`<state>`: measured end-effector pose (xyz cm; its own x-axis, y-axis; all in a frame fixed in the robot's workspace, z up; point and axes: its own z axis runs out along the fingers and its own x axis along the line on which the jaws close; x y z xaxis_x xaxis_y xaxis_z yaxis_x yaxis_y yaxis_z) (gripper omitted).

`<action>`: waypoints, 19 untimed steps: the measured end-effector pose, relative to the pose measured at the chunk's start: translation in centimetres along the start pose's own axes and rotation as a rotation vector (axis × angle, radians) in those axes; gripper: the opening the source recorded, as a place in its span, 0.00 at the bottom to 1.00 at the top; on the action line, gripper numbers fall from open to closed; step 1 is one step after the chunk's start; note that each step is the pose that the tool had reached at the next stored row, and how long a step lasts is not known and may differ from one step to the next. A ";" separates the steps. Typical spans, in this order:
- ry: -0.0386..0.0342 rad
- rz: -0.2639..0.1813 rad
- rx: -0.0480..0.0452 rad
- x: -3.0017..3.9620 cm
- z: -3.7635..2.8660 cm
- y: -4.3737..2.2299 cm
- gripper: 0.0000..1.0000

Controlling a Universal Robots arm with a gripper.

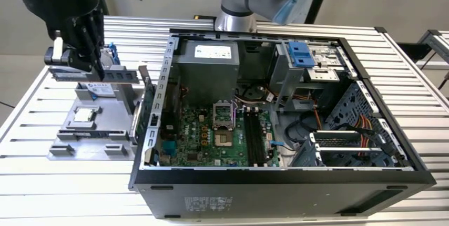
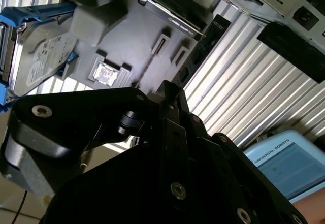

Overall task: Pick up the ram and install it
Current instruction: 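Pick up the ram and move it above insertion slot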

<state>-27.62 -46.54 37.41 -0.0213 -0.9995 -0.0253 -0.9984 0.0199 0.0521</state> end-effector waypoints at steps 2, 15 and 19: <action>0.0000 0.000 -0.0001 -0.01 -0.01 -0.27 0.00; 0.0000 0.000 -0.0016 -0.05 -0.12 -2.31 0.00; 0.0000 0.000 -0.0024 -0.07 -0.16 -3.09 0.00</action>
<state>-24.52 -46.54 37.41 -0.0214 -0.9994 -0.0253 -0.9983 0.0200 0.0544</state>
